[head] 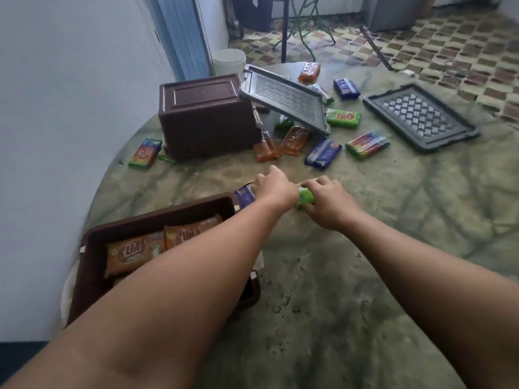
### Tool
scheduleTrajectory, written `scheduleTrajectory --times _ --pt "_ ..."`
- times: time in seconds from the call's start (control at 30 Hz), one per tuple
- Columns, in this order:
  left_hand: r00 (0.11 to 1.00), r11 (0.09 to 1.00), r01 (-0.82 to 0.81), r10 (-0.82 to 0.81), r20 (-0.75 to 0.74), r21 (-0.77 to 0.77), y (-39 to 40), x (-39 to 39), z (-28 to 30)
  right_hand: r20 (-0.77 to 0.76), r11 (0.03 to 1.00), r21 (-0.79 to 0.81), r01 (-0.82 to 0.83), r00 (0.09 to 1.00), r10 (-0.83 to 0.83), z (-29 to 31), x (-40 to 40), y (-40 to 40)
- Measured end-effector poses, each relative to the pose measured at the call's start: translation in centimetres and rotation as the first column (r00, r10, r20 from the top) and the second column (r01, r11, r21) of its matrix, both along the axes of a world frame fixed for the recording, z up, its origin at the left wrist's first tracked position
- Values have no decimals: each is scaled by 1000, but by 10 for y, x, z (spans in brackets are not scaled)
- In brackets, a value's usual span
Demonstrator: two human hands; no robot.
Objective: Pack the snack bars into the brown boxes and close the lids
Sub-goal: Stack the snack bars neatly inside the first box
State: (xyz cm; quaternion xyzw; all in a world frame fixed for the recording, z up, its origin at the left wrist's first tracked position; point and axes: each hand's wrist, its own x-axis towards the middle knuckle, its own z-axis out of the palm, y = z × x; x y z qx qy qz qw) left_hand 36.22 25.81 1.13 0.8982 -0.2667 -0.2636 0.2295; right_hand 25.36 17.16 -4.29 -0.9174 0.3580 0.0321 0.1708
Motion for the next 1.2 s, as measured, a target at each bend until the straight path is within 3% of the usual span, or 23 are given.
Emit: scheduleTrajectory --times 0.13,0.3,0.53,0.7,0.87,0.97,1.07,1.2 --pt "998 934 -38 16 63 356 -17 4 -25 -125 996 31 -85 988 88 -12 4 -16" --pt "997 851 -62 27 74 521 -19 9 -60 -246 989 29 -143 958 145 -22 10 -21" --pt "981 947 -53 -10 195 316 -13 20 -69 -278 979 -156 -130 957 83 -15 20 -22" --pt "969 937 -208 157 193 282 -10 12 -73 -230 997 -60 -48 973 34 -24 7 -23" --pt "968 926 -252 244 63 280 -13 13 -58 -101 1000 -29 -8 995 5 -23 -3 -11" --pt "966 933 -257 245 76 254 -7 9 -50 -26 1000 -14 22 999 -22 -17 -4 -3" --pt "966 949 -257 247 80 179 -6 6 -40 18 999 -18 41 999 -41 -8 -3 3" --pt "970 974 -223 225 92 -34 -5 7 -19 129 992 20 127 983 -128 12 2 15"
